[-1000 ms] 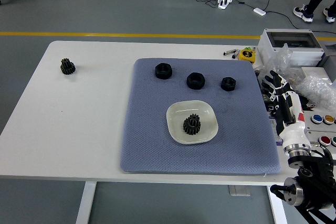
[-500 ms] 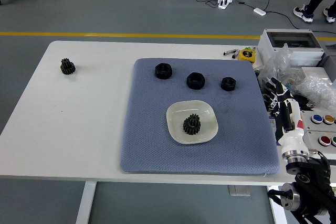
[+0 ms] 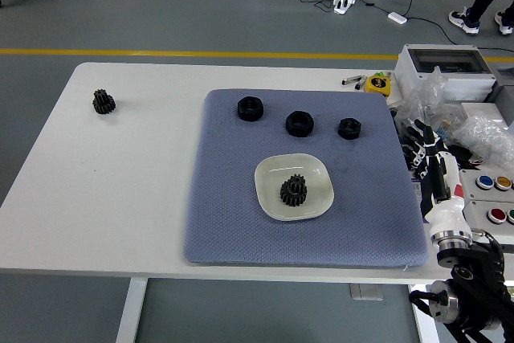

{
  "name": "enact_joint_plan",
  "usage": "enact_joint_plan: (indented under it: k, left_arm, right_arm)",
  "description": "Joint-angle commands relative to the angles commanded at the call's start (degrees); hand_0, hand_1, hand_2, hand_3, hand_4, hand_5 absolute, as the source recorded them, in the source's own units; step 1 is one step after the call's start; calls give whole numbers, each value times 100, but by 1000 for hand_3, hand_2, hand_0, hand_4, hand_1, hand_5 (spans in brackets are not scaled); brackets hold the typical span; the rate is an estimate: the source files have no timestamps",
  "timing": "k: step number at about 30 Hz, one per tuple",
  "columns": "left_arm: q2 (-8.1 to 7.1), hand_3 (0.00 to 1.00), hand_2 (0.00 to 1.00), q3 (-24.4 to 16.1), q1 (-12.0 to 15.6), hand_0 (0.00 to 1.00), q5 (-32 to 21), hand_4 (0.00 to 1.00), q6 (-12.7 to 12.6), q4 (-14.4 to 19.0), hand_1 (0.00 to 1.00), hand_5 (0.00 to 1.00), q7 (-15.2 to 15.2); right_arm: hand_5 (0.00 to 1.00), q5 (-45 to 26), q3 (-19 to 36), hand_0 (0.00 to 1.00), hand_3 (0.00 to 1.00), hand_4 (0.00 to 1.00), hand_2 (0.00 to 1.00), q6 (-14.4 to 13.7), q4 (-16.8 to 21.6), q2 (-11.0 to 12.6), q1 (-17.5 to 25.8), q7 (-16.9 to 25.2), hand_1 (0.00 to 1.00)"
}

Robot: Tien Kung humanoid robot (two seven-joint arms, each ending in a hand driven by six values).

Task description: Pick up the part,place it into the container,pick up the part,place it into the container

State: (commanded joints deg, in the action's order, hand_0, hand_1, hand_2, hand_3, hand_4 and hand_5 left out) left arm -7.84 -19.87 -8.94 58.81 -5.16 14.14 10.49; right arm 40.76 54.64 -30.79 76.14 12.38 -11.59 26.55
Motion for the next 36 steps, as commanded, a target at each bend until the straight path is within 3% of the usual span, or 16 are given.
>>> enact_joint_plan:
  k: [32, 36]
  left_arm:
    - [-8, 591, 634, -30, 10, 668, 60, 641, 15, 5, 634, 587, 6]
    - [-2, 591, 634, -52, 17, 668, 94, 641, 28, 6, 634, 587, 20]
  right_arm:
    - [916, -69, -82, 853, 855, 998, 838, 130, -23, -23, -19, -38, 825]
    - [916, -21, -56, 853, 855, 998, 838, 284, -10, -18, -40, -127, 825]
